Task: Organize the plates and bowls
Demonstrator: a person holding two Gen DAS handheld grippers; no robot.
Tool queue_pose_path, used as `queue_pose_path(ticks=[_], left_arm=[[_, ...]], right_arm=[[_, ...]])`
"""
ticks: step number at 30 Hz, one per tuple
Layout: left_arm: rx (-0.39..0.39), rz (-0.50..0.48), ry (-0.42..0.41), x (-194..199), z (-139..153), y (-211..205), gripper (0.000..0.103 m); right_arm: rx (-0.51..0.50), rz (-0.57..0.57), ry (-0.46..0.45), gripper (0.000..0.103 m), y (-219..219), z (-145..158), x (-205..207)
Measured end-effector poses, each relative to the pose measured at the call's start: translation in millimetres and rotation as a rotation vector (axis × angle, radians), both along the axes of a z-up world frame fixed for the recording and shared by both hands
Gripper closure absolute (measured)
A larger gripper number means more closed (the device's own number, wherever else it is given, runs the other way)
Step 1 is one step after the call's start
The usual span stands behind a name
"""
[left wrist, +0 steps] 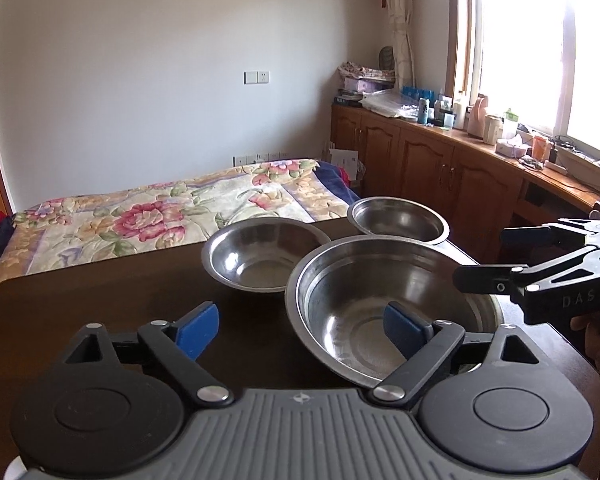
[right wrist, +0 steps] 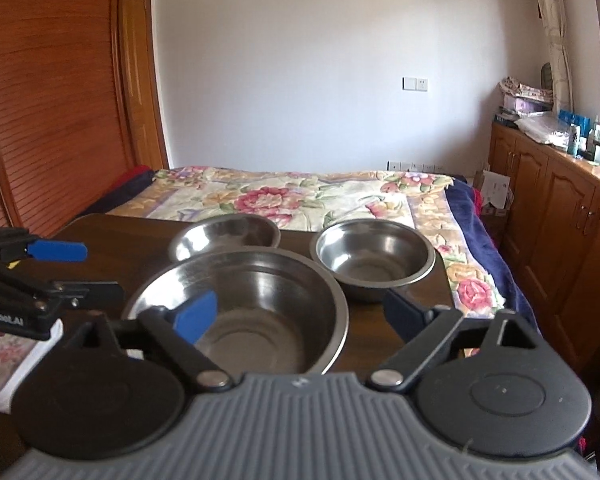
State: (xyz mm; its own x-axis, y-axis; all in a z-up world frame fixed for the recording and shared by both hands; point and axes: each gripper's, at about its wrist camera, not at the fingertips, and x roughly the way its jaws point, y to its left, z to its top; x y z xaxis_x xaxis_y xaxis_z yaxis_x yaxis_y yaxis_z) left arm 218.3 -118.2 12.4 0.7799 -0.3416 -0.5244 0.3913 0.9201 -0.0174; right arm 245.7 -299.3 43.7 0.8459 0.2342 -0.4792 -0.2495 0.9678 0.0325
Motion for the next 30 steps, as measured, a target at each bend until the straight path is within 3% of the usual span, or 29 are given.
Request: queue_pose_path(ticks=[3,10,12,15,18,20,22,24,30], left_arm=[[-0.008,-0.002,0.022,5.3,-2.7,-3.6,0.000],[-0.016,-0.029,0.068,15.0,-7.7,-8.9,0.000],[-0.020,-0.034,0.090,17.0,-9.8,-10.1,0.014],[-0.014,-0.032,0.097,18.7,-13.2,-12.0,0.024],[-0.012,-0.033,0.114,21.0,-16.4,-13.0,0.035],[-0.011,-0.036,0.116,20.7,-18.0,-13.4,0.038],[-0.015,-0.041,0.116,20.3,-19.1,-12.8,0.040],[-0.021,-0.043,0.122,20.3,-19.4,-12.3,0.041],[-0.020,-0.054,0.143,23.1,-23.4,-12.1,0.045]], right_arm=[[0.000,0.004,0.015,0.003,-1.7,-5.0,7.0],[0.011,0.018,0.055,0.003,-6.5,-13.1,14.6],[0.015,0.027,0.066,0.003,-7.3,-15.1,15.4],[0.015,0.038,0.082,0.004,-6.6,-18.0,16.7],[0.023,0.053,0.100,0.016,-5.3,-20.4,17.6],[0.026,0.058,0.108,0.021,-4.8,-21.4,17.9],[0.027,0.063,0.116,0.034,-4.7,-22.6,18.7],[0.034,0.064,0.128,0.041,-5.8,-23.7,19.6],[0.040,0.047,0.134,0.053,-9.6,-24.6,17.9]])
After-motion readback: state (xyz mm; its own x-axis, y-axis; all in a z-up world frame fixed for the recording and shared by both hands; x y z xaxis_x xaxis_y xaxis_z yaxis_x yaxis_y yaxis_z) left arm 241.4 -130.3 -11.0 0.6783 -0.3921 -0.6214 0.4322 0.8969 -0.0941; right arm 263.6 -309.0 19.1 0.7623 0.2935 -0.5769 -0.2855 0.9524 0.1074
